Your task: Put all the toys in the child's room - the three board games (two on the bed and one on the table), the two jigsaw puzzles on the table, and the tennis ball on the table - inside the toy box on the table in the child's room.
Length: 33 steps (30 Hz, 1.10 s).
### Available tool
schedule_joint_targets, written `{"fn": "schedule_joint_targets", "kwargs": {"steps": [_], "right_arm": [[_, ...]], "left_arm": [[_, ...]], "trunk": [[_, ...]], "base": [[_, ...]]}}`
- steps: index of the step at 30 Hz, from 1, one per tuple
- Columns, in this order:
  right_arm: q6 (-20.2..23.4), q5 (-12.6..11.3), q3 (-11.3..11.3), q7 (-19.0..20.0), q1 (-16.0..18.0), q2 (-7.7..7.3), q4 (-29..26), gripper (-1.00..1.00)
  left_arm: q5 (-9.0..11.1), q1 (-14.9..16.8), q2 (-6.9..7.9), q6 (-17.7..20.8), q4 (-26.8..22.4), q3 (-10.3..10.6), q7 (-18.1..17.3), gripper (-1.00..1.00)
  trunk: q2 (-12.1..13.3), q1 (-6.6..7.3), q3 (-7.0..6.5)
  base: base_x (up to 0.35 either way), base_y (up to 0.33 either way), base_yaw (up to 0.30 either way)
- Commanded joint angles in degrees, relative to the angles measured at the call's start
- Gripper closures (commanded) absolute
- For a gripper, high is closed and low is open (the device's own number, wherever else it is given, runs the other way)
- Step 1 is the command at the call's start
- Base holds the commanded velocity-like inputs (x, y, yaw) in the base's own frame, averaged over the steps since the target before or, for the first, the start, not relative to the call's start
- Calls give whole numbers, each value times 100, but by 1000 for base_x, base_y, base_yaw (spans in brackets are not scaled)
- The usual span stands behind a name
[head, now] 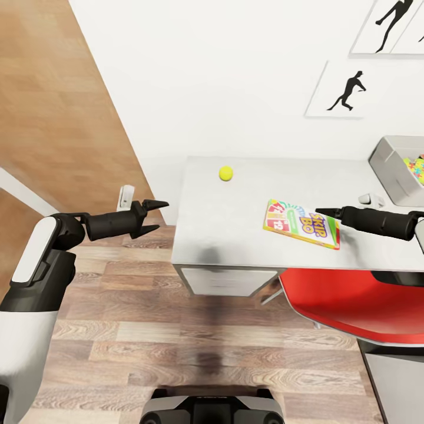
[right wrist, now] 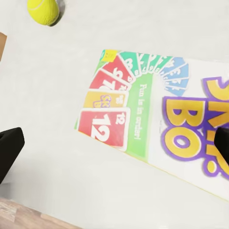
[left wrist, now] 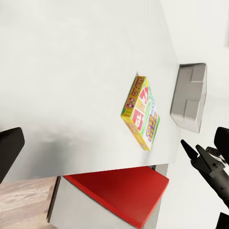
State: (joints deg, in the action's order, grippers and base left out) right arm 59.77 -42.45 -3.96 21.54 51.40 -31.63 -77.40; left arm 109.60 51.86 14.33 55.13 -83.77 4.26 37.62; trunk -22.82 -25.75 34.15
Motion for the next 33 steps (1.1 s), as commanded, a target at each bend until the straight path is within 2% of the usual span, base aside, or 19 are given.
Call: {"fn": "schedule_joint_targets", "kwargs": {"steps": [1,5,10,17,25,33], "right_arm": [[23,54,-29,58,-10,-7,20,-100],[23,54,-113,53,-39,-15,59,-100],[23,56,-335,49,-82,-29,100,-100],[23,68,-458,48,-110,-49,116,-100],[23,82,-521,49,-179,-64,122,-100],[23,101,-543,45,-234,-69,127,-100]], "left_arm": [[55,4,6,-5,-2,10,60,-100],[48,2,10,-4,-4,21,60,-100],[38,0,15,-7,-6,32,62,-100],[31,0,15,-7,-10,37,67,-100],[27,-4,7,-10,-10,45,69,-100],[-44,-54,8,-11,-9,42,70,-100]], "trunk": [[-9,-3,7],[-9,-3,6],[-9,-3,5],[-9,-3,5],[-9,-3,5],[-9,-3,5]], "base": [[5,49,3],[4,35,2],[2,19,-45],[1,9,-136],[39,3,-174],[209,1,-64]]}}
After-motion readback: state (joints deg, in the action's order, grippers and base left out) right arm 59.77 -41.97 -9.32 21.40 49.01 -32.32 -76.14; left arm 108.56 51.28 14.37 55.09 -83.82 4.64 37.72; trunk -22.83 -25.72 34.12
